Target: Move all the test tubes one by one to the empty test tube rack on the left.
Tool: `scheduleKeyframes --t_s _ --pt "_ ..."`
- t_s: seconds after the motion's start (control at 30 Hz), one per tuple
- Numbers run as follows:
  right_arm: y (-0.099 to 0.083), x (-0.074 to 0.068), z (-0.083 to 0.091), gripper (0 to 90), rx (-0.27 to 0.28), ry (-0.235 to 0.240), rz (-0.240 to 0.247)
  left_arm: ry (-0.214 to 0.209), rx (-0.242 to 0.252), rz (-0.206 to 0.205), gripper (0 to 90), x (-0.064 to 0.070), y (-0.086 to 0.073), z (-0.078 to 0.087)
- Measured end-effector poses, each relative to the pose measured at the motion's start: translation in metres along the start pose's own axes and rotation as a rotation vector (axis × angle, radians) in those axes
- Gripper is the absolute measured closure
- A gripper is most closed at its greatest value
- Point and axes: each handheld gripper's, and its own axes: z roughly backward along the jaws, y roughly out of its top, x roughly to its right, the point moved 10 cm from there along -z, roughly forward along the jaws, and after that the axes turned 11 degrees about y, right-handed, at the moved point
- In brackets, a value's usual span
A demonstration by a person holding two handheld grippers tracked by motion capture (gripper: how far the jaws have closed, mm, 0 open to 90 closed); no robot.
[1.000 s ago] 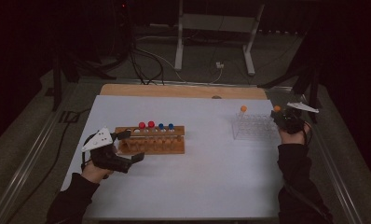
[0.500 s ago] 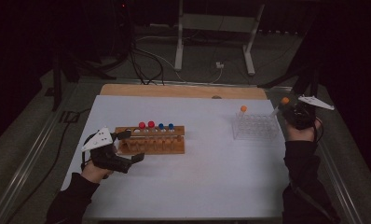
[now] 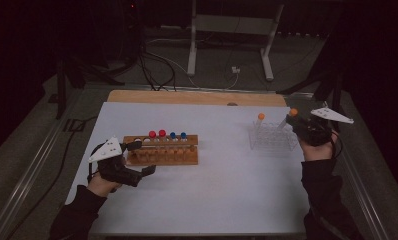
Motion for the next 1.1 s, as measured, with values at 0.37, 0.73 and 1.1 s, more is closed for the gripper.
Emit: scheduleKeyframes --t_s 0.37,0.73,1.1 --pt "-0.008 -0.065 0.000 74.3 -0.031 0.143 0.076 -0.010 -0.006 -0.009 2.1 0.006 0.002 0.000" --pt "-0.026 -0.121 -0.013 74.3 -0.084 0.270 0.149 -0.051 -0.040 -0.010 2.1 0.019 0.003 -0.003" --pt "-0.040 -0.168 -0.024 74.3 -0.129 0.382 0.214 -0.095 -0.054 -0.014 2.4 0.036 0.008 -0.008"
